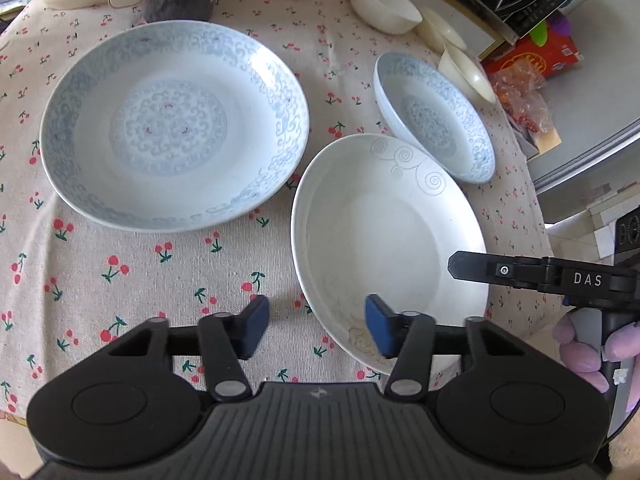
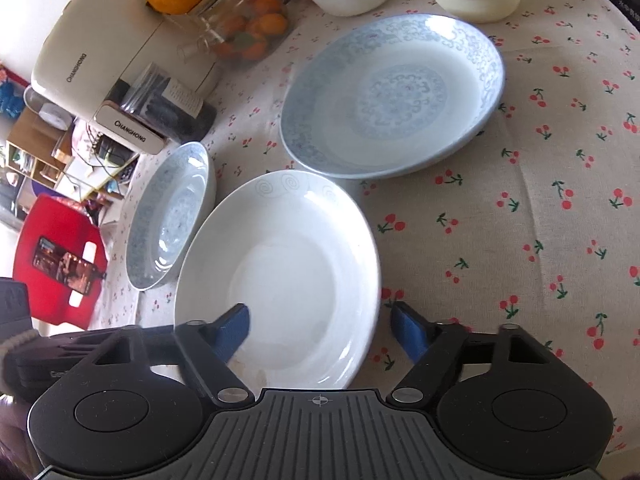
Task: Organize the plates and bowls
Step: 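Close both grippers on the rim of the white swirl plate, then lift the white swirl plate and lower it onto the blue-patterned plate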
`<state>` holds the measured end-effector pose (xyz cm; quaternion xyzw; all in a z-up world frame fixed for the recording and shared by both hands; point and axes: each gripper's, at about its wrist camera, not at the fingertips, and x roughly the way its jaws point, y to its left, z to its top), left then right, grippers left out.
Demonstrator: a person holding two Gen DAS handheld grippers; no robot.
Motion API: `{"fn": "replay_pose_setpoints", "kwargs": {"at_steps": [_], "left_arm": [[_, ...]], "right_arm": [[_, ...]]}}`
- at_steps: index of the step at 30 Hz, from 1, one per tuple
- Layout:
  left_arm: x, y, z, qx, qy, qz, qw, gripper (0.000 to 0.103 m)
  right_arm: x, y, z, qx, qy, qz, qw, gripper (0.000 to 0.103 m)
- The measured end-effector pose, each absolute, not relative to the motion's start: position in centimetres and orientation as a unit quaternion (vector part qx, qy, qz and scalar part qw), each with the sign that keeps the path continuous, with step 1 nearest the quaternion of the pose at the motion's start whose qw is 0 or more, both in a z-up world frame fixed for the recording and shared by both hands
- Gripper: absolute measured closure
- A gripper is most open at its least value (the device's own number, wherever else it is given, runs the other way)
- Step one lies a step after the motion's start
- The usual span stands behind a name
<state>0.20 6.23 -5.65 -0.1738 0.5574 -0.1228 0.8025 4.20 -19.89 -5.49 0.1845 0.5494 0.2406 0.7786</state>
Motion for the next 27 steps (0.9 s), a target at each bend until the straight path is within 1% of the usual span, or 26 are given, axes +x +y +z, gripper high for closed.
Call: {"fn": "replay_pose_setpoints", "kwargs": {"at_steps": [1, 2, 4, 5, 6, 7, 9, 12, 21, 27], "left_arm": [[0.2, 6.2, -5.6, -0.174, 0.558, -0.123, 0.802, 0.061], [0.2, 6.2, -5.7, -0.173, 0.557, -0.122, 0.803, 0.063], [0.2, 6.1, -5.7, -0.170, 0.555, -0.123, 0.805, 0.073], [0.2, 6.0, -5.7, -0.168, 0.555, -0.123, 0.805, 0.085], [0.1, 5.9, -5.6, -0.165, 0.555, -0.119, 0.807, 0.091], [0.1, 5.8, -5.6, -0.158, 0.553, -0.115, 0.810, 0.090], [-0.1, 5.6, -5.4, -0.150, 0.547, -0.113, 0.816, 0.090], [-0.4, 5.6, -4.9, -0.147, 0.539, -0.113, 0.822, 0.091], [-0.5, 6.1, -3.8, -0.155, 0.524, -0.111, 0.830, 0.090], [-0.6, 5.3, -2.0, -0.140, 0.492, -0.121, 0.851, 0.090]], "right_arm": [[4.2, -20.0, -5.5, 0.185, 0.550, 0.239, 0.779, 0.048], [4.2, -20.1, -5.6, 0.187, 0.551, 0.237, 0.778, 0.053], [4.2, -20.3, -5.6, 0.185, 0.551, 0.229, 0.781, 0.065], [4.2, -20.3, -5.6, 0.181, 0.551, 0.226, 0.782, 0.069], [4.2, -20.4, -5.7, 0.177, 0.552, 0.222, 0.784, 0.076], [4.2, -20.5, -5.7, 0.172, 0.552, 0.219, 0.786, 0.082], [4.1, -20.7, -5.6, 0.165, 0.553, 0.217, 0.787, 0.087], [3.8, -20.6, -5.3, 0.154, 0.547, 0.218, 0.793, 0.089], [3.5, -20.9, -4.2, 0.160, 0.538, 0.223, 0.797, 0.089], [3.8, -21.8, -2.5, 0.174, 0.513, 0.223, 0.811, 0.090]]}}
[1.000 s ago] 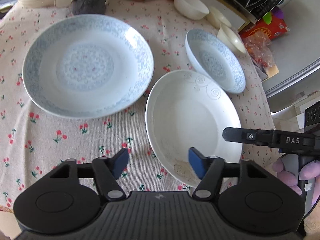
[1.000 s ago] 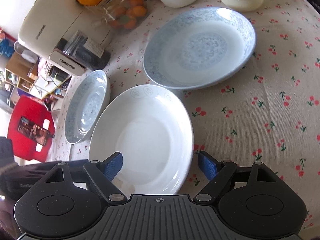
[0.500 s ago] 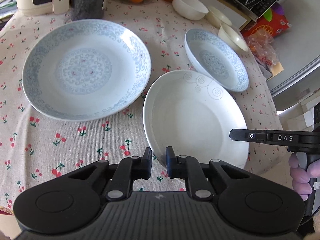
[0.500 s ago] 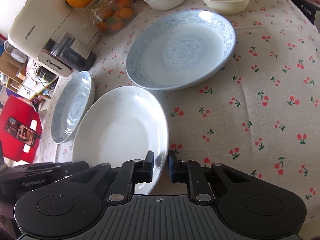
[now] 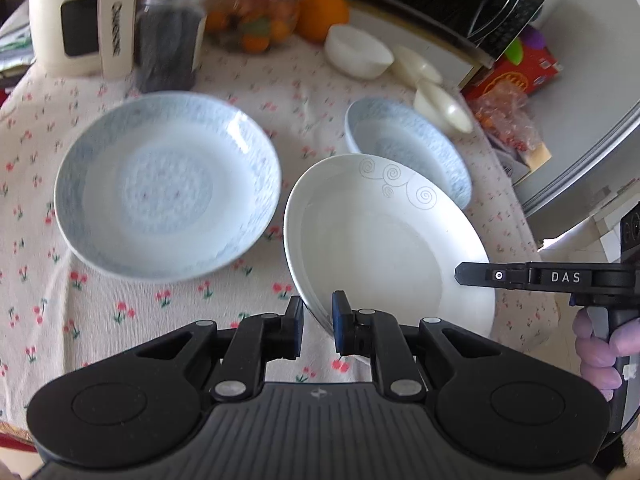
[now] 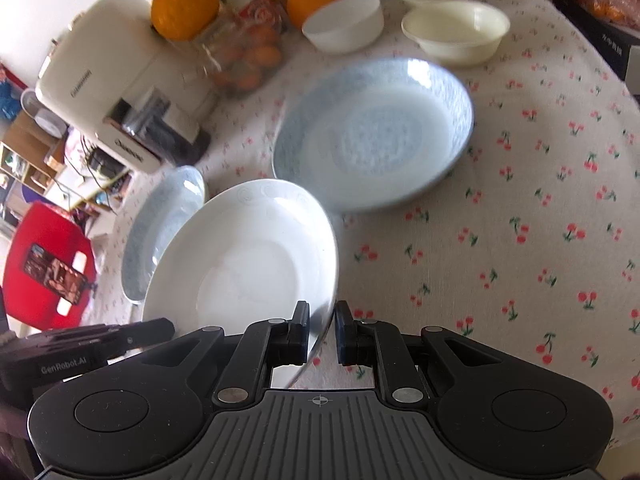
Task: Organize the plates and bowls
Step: 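Lift the white swirl plate and lower it onto the blue-patterned plate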
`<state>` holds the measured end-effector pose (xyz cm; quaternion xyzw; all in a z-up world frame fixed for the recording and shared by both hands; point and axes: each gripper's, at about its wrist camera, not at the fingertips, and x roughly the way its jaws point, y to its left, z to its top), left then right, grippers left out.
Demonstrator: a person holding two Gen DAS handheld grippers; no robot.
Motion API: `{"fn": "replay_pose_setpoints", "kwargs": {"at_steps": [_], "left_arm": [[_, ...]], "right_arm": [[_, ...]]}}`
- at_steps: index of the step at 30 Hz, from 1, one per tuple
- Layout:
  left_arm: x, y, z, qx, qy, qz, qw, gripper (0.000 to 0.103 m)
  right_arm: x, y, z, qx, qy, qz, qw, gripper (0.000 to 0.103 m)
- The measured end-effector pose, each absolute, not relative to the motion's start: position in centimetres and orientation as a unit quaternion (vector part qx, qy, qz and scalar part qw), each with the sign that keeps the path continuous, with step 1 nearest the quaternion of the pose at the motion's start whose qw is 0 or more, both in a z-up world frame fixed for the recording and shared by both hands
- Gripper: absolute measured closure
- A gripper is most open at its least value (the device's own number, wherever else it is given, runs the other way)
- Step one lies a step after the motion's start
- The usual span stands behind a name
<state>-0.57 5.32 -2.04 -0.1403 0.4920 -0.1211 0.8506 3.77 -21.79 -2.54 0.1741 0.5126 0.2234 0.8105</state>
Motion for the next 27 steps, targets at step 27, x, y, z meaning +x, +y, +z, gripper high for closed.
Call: {"fn": "replay_pose_setpoints", "kwargs": {"at_steps": [27], "left_arm": [[6.6, -1.7, -2.1, -0.117, 0.463, -0.104, 0.872, 0.090]], "right_arm": [[10.6, -26.9, -1.8, 0.218, 0.466, 0.096, 0.852, 0.090]]}}
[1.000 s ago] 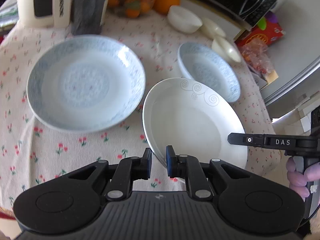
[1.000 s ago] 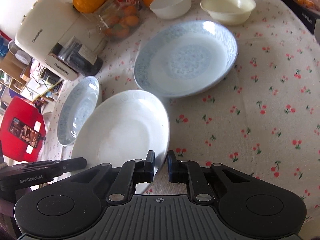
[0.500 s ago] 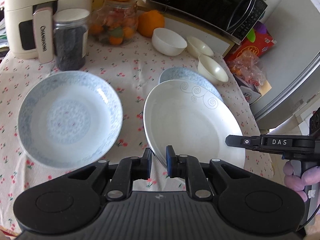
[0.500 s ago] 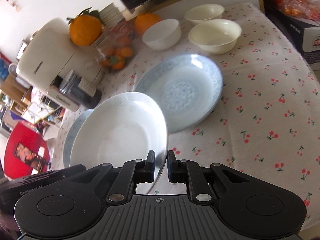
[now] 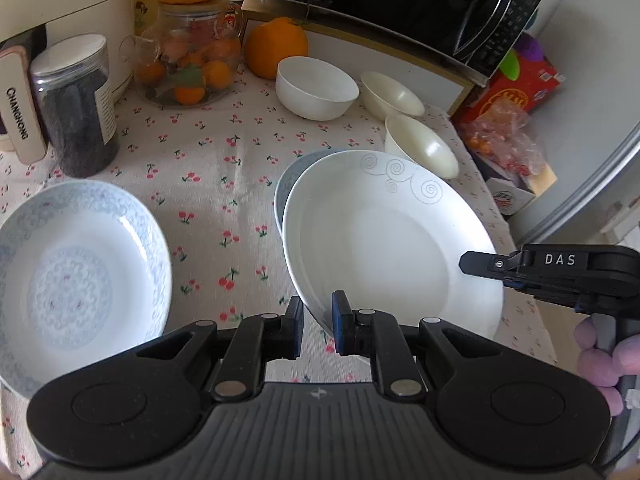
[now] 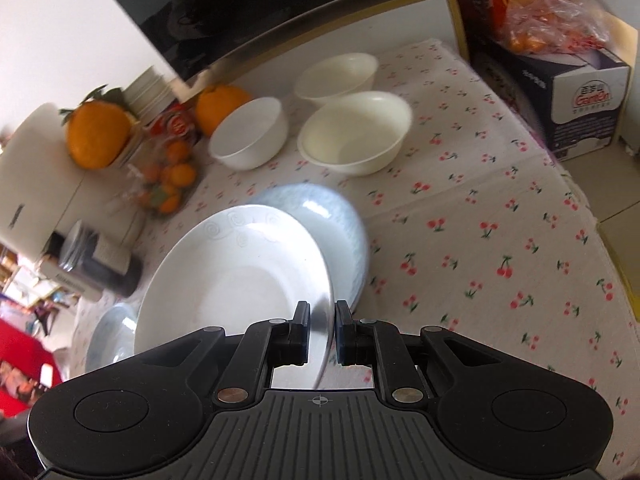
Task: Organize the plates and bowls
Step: 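Lift the white swirl plate and lower it onto the blue-patterned plate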
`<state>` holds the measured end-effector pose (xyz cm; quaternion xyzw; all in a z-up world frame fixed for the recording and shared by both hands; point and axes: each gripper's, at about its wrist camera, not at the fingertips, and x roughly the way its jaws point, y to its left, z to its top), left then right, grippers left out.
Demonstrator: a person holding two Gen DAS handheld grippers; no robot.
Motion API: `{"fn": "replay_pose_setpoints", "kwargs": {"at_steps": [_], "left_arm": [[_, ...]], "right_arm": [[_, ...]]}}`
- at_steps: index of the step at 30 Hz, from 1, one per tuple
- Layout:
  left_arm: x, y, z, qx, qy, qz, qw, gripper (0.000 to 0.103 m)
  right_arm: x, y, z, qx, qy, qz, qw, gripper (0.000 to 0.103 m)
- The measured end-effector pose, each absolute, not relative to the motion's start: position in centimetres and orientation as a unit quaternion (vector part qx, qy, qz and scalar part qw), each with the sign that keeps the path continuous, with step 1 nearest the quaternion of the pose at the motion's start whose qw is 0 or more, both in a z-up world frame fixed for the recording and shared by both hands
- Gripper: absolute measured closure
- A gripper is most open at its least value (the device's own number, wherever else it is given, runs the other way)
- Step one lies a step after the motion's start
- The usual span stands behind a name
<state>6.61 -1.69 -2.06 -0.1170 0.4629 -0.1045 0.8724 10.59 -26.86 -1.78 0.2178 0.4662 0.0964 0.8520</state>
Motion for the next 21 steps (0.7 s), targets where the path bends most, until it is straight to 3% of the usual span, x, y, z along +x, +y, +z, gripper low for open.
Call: {"fn": "replay_pose_setpoints", "kwargs": {"at_steps": [21], "left_arm": [[8.5, -5.6, -3.2, -0.017, 0.439, -0.026, 0.898, 0.088]], "right_arm": [[12.5, -24.8, -3.1, 0.156, 0.497, 0.037, 0.853, 0.088]]}}
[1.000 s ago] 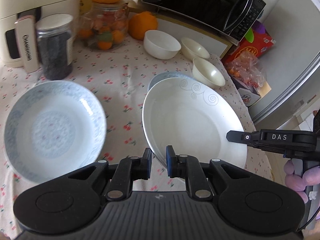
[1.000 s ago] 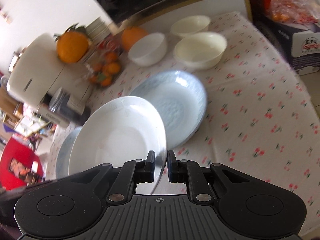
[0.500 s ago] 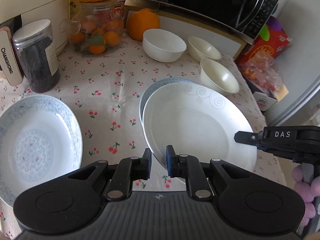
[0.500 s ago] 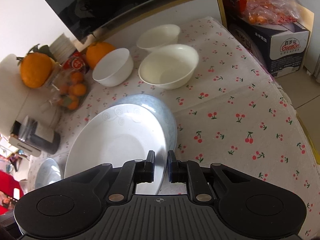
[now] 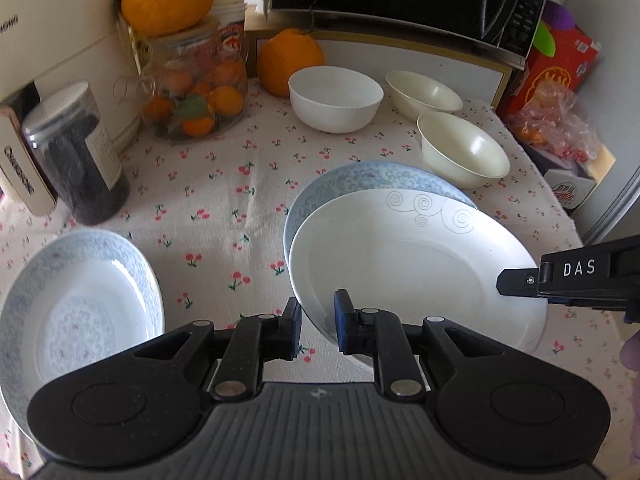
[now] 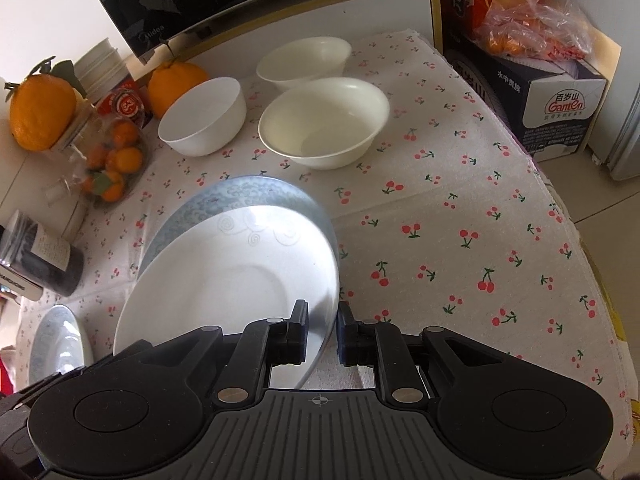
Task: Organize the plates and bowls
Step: 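Lift the white swirl plate and lower it onto the blue-patterned plate, then open both grippers to release the white swirl plate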
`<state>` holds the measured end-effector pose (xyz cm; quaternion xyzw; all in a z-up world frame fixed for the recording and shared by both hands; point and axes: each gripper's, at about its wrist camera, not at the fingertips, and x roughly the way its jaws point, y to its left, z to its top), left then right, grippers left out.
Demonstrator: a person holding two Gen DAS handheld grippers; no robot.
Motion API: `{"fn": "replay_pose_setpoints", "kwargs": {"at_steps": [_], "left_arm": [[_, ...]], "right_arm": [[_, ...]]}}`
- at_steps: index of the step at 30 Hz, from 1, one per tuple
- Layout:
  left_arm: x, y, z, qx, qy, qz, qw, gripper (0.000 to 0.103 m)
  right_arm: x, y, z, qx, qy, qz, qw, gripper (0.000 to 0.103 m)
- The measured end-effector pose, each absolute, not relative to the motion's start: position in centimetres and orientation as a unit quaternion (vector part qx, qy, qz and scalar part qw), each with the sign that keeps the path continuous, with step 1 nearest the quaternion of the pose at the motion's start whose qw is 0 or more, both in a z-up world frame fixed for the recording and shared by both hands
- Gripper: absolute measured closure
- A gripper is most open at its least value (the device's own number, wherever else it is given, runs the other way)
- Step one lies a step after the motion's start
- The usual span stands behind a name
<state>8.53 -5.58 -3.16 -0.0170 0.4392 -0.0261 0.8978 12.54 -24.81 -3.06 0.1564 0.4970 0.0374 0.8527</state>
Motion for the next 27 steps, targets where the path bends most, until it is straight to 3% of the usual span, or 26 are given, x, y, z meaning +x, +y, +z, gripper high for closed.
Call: {"fn": "replay_pose_setpoints", "kwargs": {"at_steps": [16, 27], "left_arm": [[8.9, -8.2, -4.5, 0.099, 0.394, 0.005, 0.914, 0.086], [9.1, -8.4, -4.7, 0.114, 0.386, 0.012, 0.915, 0.086]], "right_arm": [[13.2, -23.5, -3.1, 0.104, 0.480, 0.020, 0.871, 0.088], [13.3, -22.4, -3.3, 0.069, 0.473, 0.018, 0.878, 0.088]]}}
